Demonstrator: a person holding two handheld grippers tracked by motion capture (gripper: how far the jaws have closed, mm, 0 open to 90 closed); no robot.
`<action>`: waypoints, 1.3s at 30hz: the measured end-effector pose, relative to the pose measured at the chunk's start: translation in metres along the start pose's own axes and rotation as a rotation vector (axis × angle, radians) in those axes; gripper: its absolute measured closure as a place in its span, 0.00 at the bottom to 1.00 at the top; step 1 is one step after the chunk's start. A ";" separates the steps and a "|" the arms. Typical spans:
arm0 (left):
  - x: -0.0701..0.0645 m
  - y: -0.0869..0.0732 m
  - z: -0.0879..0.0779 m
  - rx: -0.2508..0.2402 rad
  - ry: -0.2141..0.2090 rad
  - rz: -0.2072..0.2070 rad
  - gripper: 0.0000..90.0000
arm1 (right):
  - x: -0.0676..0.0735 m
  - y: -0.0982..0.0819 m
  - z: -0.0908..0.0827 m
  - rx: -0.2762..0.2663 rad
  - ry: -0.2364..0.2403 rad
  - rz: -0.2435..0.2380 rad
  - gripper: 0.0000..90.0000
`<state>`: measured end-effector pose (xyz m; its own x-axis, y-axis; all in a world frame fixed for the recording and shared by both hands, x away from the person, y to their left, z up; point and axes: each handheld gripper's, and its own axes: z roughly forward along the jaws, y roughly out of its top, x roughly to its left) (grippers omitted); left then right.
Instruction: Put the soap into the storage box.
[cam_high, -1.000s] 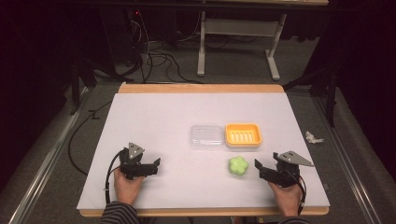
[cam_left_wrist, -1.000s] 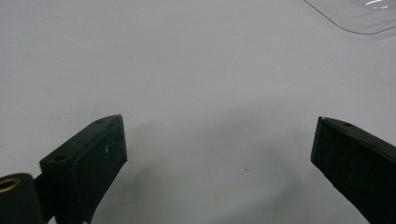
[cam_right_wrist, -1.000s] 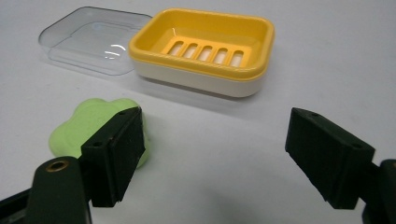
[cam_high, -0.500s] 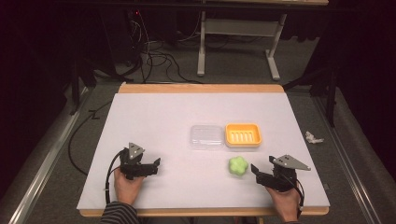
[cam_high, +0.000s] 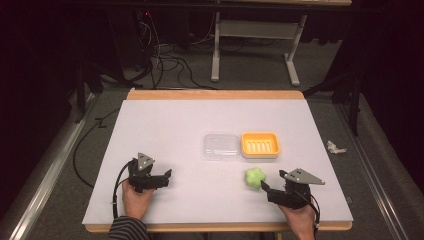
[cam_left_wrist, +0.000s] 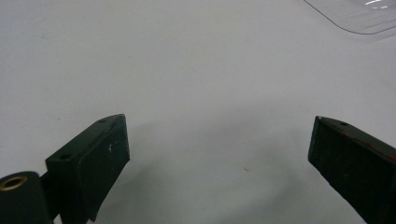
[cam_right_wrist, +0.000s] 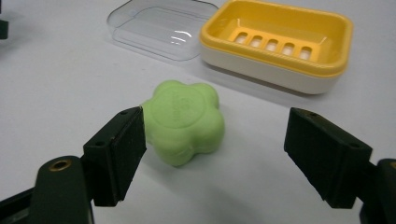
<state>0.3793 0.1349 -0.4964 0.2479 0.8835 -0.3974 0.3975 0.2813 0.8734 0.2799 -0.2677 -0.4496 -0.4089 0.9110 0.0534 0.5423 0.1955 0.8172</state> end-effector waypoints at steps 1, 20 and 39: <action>0.000 0.000 0.000 0.000 0.000 0.001 0.07 | 0.002 0.000 0.000 0.005 0.005 -0.001 0.23; 0.000 0.000 0.000 0.002 -0.004 -0.004 0.08 | 0.021 0.011 0.033 0.106 0.020 -0.031 0.20; 0.000 0.000 0.000 -0.003 0.000 -0.008 0.08 | 0.028 0.017 0.060 0.224 -0.032 -0.128 0.28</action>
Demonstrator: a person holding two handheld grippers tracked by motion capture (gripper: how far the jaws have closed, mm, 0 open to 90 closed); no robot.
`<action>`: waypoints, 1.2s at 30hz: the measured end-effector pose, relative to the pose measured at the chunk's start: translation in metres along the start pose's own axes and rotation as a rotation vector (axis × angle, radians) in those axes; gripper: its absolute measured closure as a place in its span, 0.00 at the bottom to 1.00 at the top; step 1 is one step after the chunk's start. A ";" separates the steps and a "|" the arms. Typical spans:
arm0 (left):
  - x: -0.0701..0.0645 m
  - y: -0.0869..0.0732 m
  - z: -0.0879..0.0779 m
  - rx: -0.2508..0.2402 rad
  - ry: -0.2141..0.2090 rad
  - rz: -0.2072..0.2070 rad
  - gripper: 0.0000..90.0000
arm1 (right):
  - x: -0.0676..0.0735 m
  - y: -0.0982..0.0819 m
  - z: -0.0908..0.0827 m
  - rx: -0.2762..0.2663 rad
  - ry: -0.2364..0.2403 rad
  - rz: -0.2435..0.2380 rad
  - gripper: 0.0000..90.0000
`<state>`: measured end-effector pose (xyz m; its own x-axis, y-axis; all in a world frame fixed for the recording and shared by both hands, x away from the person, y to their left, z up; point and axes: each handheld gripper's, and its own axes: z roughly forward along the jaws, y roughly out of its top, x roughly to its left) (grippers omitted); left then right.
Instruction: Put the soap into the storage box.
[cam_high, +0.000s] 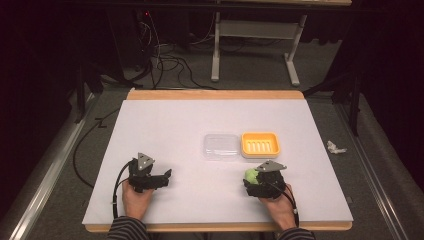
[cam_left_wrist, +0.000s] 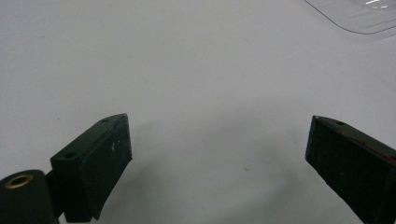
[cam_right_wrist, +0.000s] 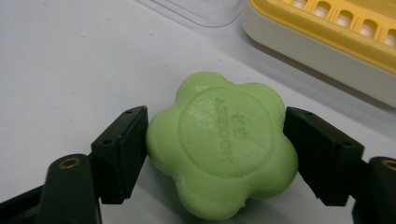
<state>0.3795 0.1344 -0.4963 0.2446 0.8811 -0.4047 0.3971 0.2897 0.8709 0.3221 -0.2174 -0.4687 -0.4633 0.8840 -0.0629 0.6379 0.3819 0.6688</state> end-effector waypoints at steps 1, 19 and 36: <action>0.000 0.000 0.000 -0.001 0.003 0.001 0.08 | -0.001 0.000 0.000 0.001 0.003 0.001 0.28; 0.001 0.000 0.000 0.006 0.006 0.006 0.09 | -0.001 -0.002 0.001 0.024 0.012 -0.034 0.30; 0.000 0.000 0.001 -0.001 0.009 0.003 0.09 | -0.002 -0.001 -0.009 -0.020 0.007 -0.042 0.30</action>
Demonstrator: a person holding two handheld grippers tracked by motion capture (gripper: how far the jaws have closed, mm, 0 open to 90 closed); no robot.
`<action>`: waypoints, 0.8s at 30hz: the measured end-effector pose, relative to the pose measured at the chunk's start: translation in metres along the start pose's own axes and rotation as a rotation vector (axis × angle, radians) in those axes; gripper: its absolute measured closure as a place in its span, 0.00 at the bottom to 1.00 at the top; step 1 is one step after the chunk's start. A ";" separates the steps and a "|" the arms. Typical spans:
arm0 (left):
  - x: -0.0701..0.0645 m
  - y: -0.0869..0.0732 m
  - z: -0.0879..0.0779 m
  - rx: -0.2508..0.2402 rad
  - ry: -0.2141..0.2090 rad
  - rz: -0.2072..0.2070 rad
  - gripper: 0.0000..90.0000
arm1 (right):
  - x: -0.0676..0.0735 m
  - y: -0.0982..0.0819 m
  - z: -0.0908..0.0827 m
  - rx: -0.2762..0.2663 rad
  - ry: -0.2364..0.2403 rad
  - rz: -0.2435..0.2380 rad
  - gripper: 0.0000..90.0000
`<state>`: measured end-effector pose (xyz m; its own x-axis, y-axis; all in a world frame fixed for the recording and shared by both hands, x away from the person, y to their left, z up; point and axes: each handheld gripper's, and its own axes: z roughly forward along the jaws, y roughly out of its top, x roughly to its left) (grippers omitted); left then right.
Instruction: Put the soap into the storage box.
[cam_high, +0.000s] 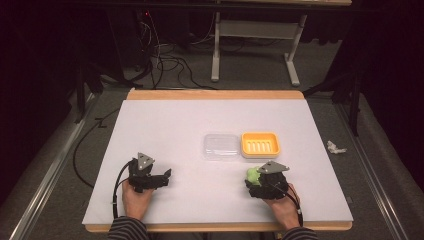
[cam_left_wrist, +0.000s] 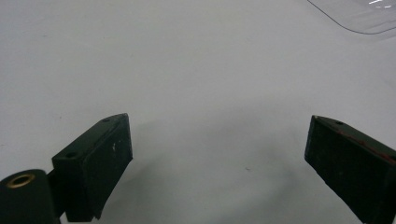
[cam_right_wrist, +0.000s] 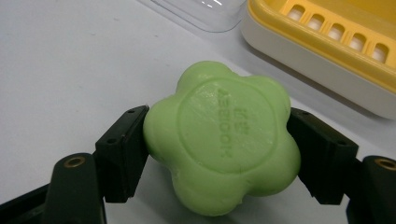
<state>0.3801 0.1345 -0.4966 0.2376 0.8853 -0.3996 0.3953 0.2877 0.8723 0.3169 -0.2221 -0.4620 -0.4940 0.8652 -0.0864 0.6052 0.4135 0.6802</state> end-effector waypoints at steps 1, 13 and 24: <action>0.000 0.000 0.000 0.000 0.000 0.000 0.09 | 0.000 0.000 0.000 0.000 0.000 0.000 0.30; 0.000 0.000 0.000 0.003 -0.003 -0.001 0.09 | -0.008 0.009 -0.016 -0.034 0.004 0.003 0.30; 0.000 0.000 0.000 0.002 -0.006 -0.001 0.10 | -0.024 0.020 -0.028 -0.057 0.003 0.038 0.30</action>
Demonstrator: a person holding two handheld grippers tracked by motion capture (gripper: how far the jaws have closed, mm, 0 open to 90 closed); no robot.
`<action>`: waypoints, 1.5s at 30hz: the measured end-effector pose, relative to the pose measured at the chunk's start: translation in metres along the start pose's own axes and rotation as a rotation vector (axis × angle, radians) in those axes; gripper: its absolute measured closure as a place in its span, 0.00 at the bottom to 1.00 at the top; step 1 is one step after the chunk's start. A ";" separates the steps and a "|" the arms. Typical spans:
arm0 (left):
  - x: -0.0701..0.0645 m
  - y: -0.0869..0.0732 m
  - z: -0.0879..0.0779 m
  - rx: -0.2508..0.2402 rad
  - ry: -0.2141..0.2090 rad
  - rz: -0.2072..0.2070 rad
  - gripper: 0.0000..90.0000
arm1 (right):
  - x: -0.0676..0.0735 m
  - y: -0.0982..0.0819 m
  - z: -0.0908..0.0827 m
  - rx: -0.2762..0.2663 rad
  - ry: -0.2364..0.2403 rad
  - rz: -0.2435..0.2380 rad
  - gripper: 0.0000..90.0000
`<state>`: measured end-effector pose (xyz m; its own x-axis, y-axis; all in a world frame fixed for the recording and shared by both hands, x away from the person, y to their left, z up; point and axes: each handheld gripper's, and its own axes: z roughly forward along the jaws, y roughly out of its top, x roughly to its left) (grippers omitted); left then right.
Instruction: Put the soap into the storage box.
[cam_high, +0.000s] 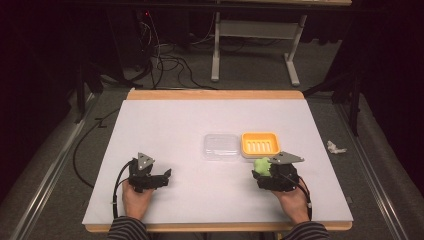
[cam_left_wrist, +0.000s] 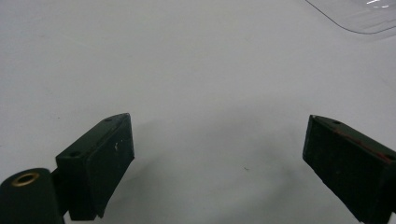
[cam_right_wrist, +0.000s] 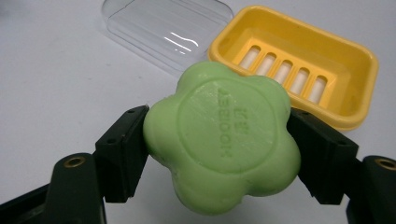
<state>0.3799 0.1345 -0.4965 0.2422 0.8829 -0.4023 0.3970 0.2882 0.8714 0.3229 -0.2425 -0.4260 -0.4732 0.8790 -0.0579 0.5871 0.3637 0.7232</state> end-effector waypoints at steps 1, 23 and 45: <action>0.000 0.000 0.000 0.000 0.000 0.000 0.10 | 0.000 0.000 0.000 0.000 0.000 0.000 0.30; 0.000 0.000 0.000 0.005 0.000 0.004 0.11 | -0.032 0.028 0.001 -0.008 -0.012 0.071 0.30; 0.000 0.000 0.000 0.006 0.000 0.002 0.11 | -0.049 0.049 0.029 0.042 -0.038 0.100 0.30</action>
<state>0.3802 0.1349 -0.4967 0.2431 0.8832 -0.4011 0.4015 0.2848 0.8704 0.3937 -0.2587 -0.4075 -0.3859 0.9224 -0.0135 0.6577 0.2853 0.6972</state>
